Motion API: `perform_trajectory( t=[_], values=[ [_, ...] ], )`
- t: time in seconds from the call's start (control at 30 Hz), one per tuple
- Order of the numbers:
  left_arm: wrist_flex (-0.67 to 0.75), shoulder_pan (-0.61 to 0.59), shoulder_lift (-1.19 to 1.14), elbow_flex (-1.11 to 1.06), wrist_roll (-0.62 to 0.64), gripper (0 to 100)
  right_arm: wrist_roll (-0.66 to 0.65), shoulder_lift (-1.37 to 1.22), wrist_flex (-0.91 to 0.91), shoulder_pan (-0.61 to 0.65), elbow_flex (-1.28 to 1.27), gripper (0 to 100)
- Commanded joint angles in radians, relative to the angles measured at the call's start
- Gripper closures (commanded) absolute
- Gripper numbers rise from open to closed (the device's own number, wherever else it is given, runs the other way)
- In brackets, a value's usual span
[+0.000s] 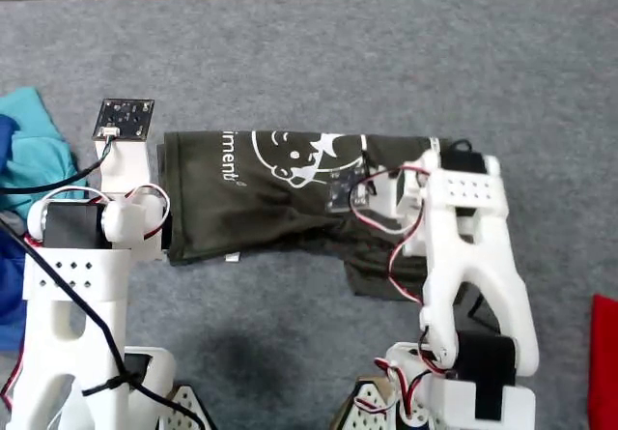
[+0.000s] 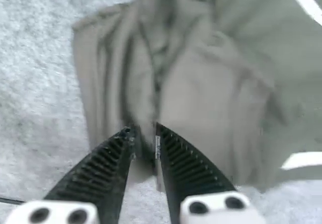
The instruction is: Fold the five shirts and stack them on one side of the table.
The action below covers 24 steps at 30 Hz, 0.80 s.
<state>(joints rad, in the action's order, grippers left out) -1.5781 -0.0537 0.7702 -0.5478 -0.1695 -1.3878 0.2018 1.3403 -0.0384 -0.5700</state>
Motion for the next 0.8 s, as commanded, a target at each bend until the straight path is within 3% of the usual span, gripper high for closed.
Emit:
perform_trajectory(
  t=[0.0,0.2,0.4,0.63,0.77],
  values=[
    [0.011,0.006,-0.002,0.003,-0.002,98,0.008,-0.059,0.038,0.018,0.105,93.3],
    [0.006,0.006,-0.001,0.003,-0.002,98,-0.060,-0.111,0.118,-0.027,0.081,92.7],
    [0.012,0.006,-0.002,0.003,0.000,98,-0.123,0.102,0.011,-0.088,-0.174,83.4],
    [0.012,0.006,-0.002,0.003,-0.003,98,-0.172,0.361,-0.055,-0.087,-0.479,83.2],
    [0.012,0.006,-0.002,0.008,-0.005,98,-0.169,0.358,-0.133,-0.087,-0.538,83.1]
  ],
)
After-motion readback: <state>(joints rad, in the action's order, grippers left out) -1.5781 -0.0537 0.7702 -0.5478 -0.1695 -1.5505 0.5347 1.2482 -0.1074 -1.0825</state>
